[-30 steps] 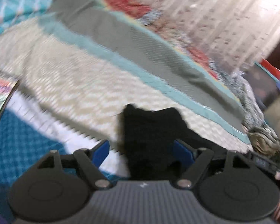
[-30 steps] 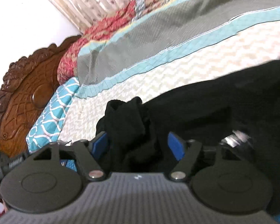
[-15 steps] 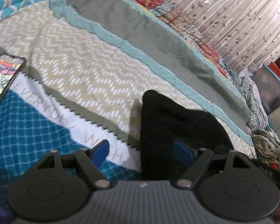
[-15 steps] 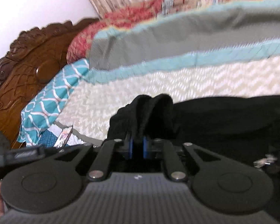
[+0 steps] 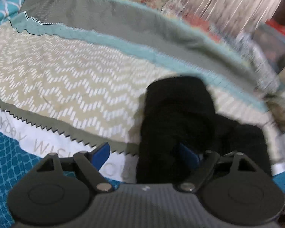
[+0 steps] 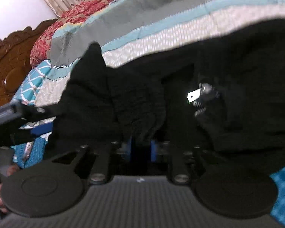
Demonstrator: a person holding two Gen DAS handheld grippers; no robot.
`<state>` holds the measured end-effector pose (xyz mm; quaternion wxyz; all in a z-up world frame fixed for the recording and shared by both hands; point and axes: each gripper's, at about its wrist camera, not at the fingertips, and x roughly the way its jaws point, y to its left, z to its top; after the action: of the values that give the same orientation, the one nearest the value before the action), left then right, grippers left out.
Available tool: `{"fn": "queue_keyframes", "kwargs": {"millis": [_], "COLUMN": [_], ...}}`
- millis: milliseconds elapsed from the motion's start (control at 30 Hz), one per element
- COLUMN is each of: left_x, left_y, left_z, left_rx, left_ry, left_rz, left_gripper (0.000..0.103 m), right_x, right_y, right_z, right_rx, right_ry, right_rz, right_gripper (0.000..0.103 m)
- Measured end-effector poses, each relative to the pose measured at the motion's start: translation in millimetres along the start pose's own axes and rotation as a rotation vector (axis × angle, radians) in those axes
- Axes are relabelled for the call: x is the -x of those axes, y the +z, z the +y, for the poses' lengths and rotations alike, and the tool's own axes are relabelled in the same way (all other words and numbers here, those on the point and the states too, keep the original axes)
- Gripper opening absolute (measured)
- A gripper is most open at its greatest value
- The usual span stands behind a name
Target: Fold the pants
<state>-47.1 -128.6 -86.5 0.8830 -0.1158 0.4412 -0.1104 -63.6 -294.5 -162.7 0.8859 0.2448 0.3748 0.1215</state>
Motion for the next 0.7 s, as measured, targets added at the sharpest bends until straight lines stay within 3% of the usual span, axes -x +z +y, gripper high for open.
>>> {"fn": "queue_keyframes", "kwargs": {"millis": [100, 167, 200, 400, 467, 600, 700], "left_x": [-19, -22, -21, -20, -20, -22, -23], "left_y": [-4, -4, -3, -9, -10, -8, -8], "left_z": [10, 21, 23, 26, 29, 32, 33], "left_rx": [0.020, 0.056, 0.057, 0.040, 0.046, 0.048, 0.047], "left_ry": [0.089, 0.093, 0.090, 0.083, 0.068, 0.058, 0.059], "left_rz": [0.044, 0.049, 0.049, 0.029, 0.031, 0.038, 0.039], "left_gripper": [0.082, 0.082, 0.083, 0.085, 0.085, 0.085, 0.085], "right_x": [6, 11, 11, -14, -32, -63, -72], "right_y": [11, 18, 23, 48, 56, 59, 58], "right_z": [3, 3, 3, 0, -5, -14, -6], "right_rx": [0.037, 0.050, 0.054, 0.021, -0.028, -0.149, -0.161], "right_ry": [0.049, 0.073, 0.086, 0.150, 0.190, 0.242, 0.255], "right_rz": [-0.033, -0.085, -0.104, -0.107, -0.063, 0.029, 0.040], "right_gripper": [0.040, 0.059, 0.060, 0.062, 0.068, 0.071, 0.059]}}
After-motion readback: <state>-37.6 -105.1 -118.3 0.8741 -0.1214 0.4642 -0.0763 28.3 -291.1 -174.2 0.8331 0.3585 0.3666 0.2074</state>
